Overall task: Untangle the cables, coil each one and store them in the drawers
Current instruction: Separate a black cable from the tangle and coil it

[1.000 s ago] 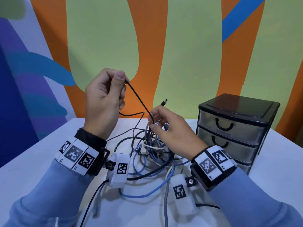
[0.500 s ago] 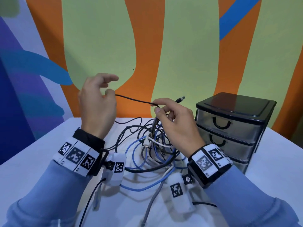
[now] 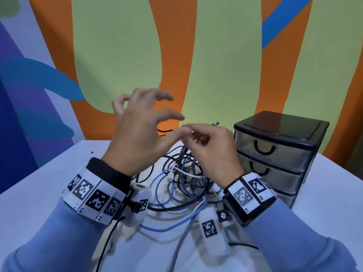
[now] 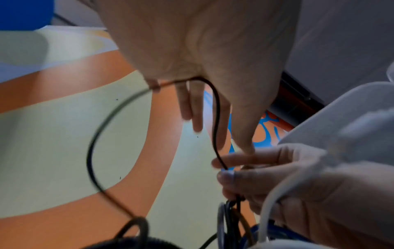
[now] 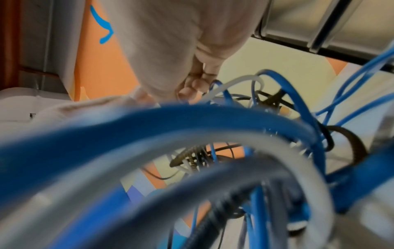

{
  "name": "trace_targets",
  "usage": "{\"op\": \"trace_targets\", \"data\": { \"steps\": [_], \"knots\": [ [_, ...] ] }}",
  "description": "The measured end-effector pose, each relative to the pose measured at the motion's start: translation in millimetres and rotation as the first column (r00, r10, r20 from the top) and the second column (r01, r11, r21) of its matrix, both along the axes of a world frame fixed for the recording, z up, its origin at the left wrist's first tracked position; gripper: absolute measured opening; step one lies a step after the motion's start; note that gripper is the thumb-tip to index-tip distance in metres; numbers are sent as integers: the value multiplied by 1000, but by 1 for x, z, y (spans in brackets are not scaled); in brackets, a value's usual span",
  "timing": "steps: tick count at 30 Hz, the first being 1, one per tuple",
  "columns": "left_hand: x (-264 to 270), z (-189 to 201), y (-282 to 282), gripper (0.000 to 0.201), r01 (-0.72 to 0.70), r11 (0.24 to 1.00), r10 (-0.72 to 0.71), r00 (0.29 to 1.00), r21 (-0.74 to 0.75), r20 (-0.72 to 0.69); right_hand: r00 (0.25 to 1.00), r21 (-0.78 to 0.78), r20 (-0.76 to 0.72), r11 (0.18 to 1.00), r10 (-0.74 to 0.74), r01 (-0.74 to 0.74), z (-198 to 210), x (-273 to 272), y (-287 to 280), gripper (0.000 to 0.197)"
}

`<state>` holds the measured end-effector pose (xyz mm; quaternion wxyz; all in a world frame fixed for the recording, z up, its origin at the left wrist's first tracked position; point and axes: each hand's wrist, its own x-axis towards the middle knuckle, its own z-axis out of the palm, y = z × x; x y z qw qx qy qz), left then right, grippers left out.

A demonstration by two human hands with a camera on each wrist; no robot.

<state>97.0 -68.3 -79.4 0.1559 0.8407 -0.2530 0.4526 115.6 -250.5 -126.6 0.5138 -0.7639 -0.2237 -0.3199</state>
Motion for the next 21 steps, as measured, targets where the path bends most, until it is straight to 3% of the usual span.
{"op": "trace_targets", "data": {
  "steps": [3, 5, 9, 13, 17, 21],
  "knots": [
    [5, -3, 3, 29, 25, 999, -18, 984, 39, -178, 993, 163, -1, 980, 120, -118, 4, -4, 1, 29],
    [7, -4, 6, 20, 90, 996, -92, 981, -19, -172, 981, 178, -11, 966, 194, -189, 5, -6, 2, 41],
    [6, -1, 2, 10, 230, 946, -243, 970, -229, -28, 963, -46, -114, 967, 245, -251, -1, -3, 4, 37],
    [2, 0, -3, 8, 275, 875, -257, 961, -397, 100, 976, -243, -136, 949, 173, -202, -7, 5, 1, 31],
    [7, 3, 5, 9, 293, 743, -215, 956, -602, 200, 964, -347, -220, 911, 152, -223, -9, 6, -1, 60],
    [17, 7, 20, 11, 293, 580, -122, 954, -760, 275, 966, -346, -240, 921, 98, -179, -8, 4, -1, 82]
  ]
}}
